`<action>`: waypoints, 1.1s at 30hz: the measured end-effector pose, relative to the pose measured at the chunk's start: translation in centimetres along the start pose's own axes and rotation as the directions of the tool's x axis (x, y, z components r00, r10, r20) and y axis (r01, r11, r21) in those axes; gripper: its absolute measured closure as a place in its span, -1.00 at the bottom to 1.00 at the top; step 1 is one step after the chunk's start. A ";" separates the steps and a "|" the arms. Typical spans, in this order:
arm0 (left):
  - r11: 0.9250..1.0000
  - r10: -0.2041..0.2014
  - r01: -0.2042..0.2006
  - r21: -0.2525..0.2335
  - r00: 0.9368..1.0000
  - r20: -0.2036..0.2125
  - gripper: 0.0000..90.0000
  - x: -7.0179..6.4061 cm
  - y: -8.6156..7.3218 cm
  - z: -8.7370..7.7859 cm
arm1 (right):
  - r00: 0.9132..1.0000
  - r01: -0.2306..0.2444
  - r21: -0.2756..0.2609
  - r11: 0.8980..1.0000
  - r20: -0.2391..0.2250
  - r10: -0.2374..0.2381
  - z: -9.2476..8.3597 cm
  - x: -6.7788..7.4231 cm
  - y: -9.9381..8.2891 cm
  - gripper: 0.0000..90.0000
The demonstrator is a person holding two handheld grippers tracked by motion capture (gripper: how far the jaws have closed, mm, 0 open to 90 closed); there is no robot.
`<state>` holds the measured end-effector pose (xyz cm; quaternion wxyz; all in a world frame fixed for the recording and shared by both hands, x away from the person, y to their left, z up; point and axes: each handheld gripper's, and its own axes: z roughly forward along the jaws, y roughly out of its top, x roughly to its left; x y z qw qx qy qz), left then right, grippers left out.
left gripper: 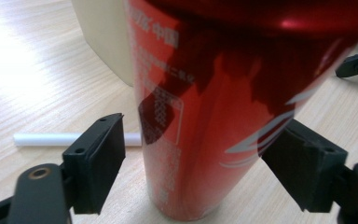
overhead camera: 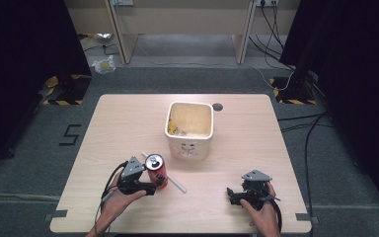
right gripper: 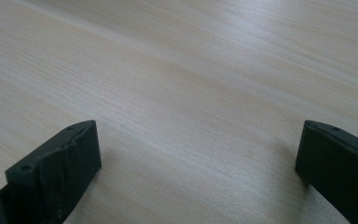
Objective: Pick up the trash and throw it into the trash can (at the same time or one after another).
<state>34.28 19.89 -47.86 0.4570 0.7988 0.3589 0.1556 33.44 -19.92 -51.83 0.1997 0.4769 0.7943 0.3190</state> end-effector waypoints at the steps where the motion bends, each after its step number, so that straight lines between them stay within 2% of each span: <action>1: 1.000 0.001 -0.001 0.001 1.000 0.002 -0.45 0.0 0.0 0.1 | 1.000 0.000 0.000 1.000 0.000 0.000 0.0 0.0 0.0 -0.99; 5: 1.000 0.009 -0.009 0.003 1.000 0.009 -0.30 0.0 0.0 0.3 | 1.000 0.000 0.000 1.000 0.000 0.000 0.0 0.0 0.0 -0.99; 9: 1.000 0.016 -0.016 0.004 1.000 0.007 -0.26 0.2 0.3 0.1 | 1.000 0.002 0.000 1.000 0.000 -0.002 0.0 0.0 0.0 -0.99; 11: 1.000 0.005 -0.005 -0.005 1.000 0.017 -0.25 0.3 0.5 -0.2 | 1.000 0.000 0.000 1.000 -0.001 0.000 0.0 0.0 0.0 -0.99; 24: 1.000 0.015 -0.015 -0.011 1.000 0.008 -0.25 0.9 1.6 -1.2 | 1.000 0.002 0.000 1.000 -0.002 -0.002 0.0 0.0 0.0 -0.99; 33: 1.000 0.014 -0.013 -0.023 1.000 0.015 -0.25 1.6 3.2 -2.0 | 1.000 0.002 0.000 1.000 -0.002 -0.002 0.0 0.0 0.0 -0.99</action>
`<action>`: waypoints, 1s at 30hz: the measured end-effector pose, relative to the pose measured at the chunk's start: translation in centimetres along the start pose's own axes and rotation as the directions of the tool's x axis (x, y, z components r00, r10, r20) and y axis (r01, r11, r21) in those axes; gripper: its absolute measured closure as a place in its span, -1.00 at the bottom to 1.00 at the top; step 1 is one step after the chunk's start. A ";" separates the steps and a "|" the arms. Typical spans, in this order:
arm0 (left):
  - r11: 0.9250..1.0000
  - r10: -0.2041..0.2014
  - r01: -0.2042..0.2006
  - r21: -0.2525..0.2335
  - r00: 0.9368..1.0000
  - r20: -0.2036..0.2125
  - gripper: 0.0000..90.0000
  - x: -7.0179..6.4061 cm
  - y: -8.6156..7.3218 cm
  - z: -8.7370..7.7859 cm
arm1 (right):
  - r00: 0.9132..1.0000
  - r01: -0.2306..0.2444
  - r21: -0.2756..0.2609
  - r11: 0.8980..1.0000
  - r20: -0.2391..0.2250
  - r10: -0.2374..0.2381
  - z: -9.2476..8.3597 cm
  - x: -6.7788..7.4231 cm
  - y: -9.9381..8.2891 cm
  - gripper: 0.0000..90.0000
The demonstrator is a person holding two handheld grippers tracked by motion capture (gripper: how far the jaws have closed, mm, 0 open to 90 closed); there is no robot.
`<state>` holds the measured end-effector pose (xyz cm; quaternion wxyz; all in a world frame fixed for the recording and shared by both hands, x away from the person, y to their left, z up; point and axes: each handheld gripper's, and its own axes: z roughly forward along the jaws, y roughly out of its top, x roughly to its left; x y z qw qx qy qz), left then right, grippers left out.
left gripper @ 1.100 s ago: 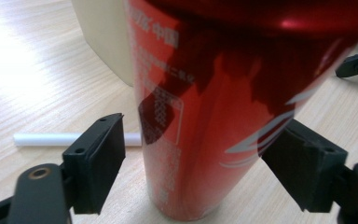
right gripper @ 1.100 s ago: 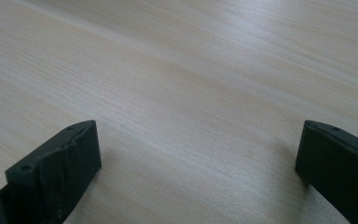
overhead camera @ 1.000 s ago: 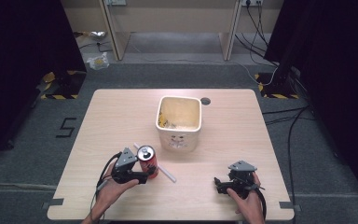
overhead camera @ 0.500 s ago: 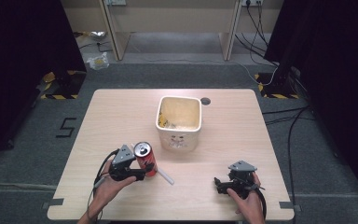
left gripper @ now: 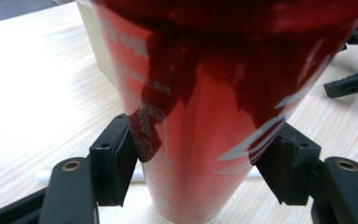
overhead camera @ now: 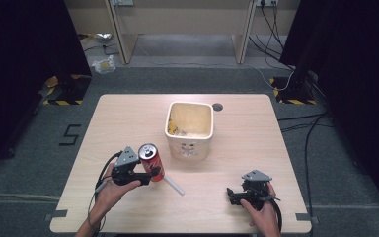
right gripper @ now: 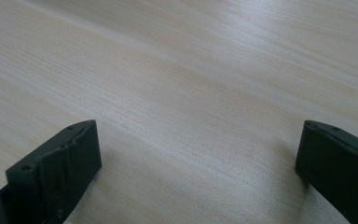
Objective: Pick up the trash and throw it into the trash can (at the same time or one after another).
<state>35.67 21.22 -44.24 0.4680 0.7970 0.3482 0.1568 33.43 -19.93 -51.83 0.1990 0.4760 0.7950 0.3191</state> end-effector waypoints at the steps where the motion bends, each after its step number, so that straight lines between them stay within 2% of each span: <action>1: 1.000 0.000 0.000 -0.002 1.000 0.000 -0.25 0.1 0.2 -0.1 | 1.000 0.000 0.000 1.000 0.000 0.000 0.0 0.0 0.0 -0.99; 9: 0.999 -0.014 0.014 -0.043 1.000 -0.001 -0.25 1.0 1.9 -1.0 | 1.000 0.000 0.000 1.000 0.000 0.000 0.0 0.0 0.0 -0.99; 20: 0.999 -0.010 0.010 -0.046 1.000 -0.002 -0.25 2.1 3.9 -1.3 | 1.000 0.002 -0.001 1.000 0.000 -0.002 0.0 0.0 0.0 -0.99; 30: 0.998 -0.010 0.011 -0.063 1.000 0.008 -0.25 2.5 5.4 -1.6 | 1.000 0.000 0.000 1.000 0.000 0.000 0.0 0.0 0.0 -0.99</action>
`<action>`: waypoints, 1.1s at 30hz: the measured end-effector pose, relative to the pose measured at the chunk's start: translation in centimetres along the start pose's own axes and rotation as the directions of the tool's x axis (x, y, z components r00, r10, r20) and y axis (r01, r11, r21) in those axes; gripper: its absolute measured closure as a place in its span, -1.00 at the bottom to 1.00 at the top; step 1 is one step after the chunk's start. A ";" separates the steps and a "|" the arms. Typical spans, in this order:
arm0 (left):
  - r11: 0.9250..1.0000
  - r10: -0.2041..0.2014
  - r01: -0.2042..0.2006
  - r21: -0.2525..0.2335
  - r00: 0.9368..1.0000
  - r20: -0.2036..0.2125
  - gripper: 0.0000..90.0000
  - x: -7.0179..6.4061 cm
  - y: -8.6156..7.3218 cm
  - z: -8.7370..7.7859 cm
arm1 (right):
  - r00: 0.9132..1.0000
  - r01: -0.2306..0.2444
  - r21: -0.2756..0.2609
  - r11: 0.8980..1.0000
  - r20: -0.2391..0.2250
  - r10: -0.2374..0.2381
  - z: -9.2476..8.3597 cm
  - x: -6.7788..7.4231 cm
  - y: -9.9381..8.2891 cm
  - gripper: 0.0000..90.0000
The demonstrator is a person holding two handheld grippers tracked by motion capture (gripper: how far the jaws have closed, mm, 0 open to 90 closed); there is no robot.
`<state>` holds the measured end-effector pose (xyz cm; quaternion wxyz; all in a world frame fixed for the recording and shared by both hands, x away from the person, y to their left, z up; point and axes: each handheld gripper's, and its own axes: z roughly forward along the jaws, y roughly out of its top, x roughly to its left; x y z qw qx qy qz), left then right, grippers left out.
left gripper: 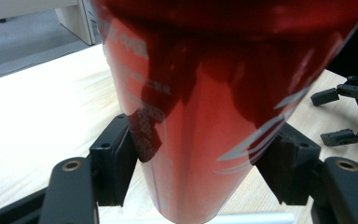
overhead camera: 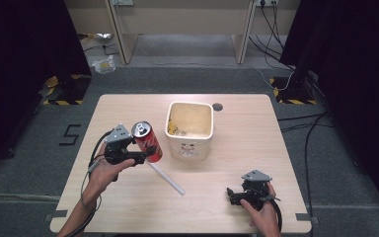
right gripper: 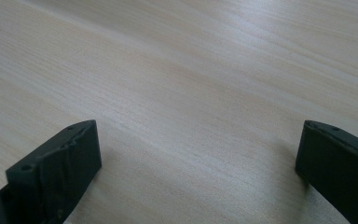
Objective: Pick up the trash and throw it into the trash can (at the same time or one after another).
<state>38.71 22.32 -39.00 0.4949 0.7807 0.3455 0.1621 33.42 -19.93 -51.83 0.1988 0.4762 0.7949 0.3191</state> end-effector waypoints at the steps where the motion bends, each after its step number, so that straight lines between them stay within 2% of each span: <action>1: 1.000 0.001 -0.001 -0.001 1.000 -0.002 -0.25 0.0 0.1 0.0 | 1.000 0.001 0.000 1.000 0.000 -0.001 0.0 0.0 0.0 -0.99; 15: 1.000 0.002 -0.001 -0.022 1.000 0.021 -0.25 0.5 2.6 -0.6 | 1.000 0.000 0.000 1.000 0.000 0.000 0.0 0.0 0.0 -0.99; 19: 1.000 -0.006 0.006 -0.026 0.999 0.033 -0.25 0.6 3.7 -0.4 | 1.000 0.001 0.000 1.000 0.000 -0.001 0.0 0.0 0.0 -0.99; 27: 0.999 0.019 -0.018 -0.030 0.999 0.032 -0.25 0.2 5.5 -0.1 | 1.000 0.001 0.000 1.000 0.000 -0.001 0.0 0.0 0.0 -0.99; 33: 0.999 0.014 -0.013 -0.042 0.999 0.037 -0.25 0.4 6.7 0.1 | 1.000 0.002 -0.001 1.000 0.000 -0.002 0.0 0.0 0.0 -0.99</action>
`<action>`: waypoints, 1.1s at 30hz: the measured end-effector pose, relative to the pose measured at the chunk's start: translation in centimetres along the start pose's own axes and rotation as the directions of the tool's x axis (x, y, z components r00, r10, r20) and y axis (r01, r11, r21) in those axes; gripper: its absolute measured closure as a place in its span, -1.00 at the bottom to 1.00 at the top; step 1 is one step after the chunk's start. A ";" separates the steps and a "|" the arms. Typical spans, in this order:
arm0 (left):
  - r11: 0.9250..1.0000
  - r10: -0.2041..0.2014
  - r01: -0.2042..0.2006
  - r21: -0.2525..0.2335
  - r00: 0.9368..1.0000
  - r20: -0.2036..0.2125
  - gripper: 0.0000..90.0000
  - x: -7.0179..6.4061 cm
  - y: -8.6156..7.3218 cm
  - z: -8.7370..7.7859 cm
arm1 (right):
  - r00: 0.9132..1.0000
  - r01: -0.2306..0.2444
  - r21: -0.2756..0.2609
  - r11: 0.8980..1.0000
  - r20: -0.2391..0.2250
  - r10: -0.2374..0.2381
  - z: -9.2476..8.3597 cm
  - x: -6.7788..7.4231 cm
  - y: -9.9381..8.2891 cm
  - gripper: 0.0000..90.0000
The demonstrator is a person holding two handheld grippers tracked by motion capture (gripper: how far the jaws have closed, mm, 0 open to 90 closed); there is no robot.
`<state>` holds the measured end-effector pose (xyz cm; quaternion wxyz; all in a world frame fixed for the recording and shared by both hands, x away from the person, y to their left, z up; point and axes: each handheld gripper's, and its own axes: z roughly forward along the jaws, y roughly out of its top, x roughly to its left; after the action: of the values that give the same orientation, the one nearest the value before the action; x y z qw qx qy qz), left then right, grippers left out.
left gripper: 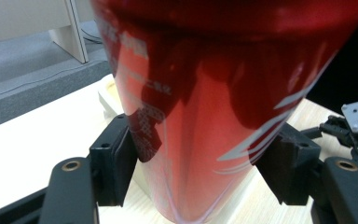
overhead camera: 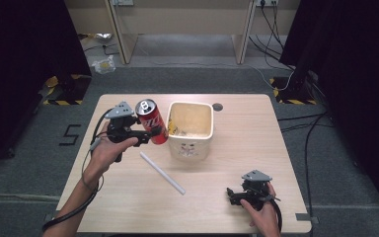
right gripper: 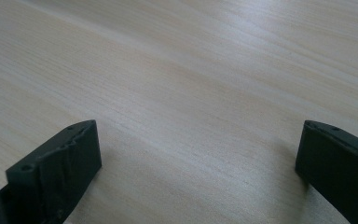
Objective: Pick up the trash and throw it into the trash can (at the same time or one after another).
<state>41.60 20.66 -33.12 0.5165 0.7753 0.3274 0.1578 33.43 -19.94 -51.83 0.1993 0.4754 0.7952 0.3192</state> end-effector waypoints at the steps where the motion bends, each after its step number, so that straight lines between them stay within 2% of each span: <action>1: 1.000 0.004 -0.004 -0.002 1.000 -0.001 -0.25 0.0 0.2 0.1 | 1.000 -0.001 0.000 1.000 0.000 0.001 0.0 0.0 0.0 -0.99; 13: 1.000 0.001 -0.001 -0.008 1.000 -0.017 -0.25 0.3 1.8 2.1 | 1.000 -0.001 -0.001 1.000 0.000 0.001 0.0 0.0 0.0 -0.99; 21: 1.000 -0.006 0.006 -0.002 1.000 -0.004 -0.25 0.2 2.7 3.8 | 1.000 -0.004 -0.001 1.000 -0.002 0.004 0.0 0.0 0.0 -0.99; 33: 1.000 0.002 -0.002 0.012 1.000 -0.019 -0.25 0.2 3.3 6.2 | 1.000 -0.001 0.000 1.000 -0.006 0.001 0.0 0.0 0.0 -0.99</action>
<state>46.48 15.64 -32.71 0.5088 0.7771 0.3325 0.1635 33.38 -19.96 -51.81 0.1968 0.4750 0.7955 0.3207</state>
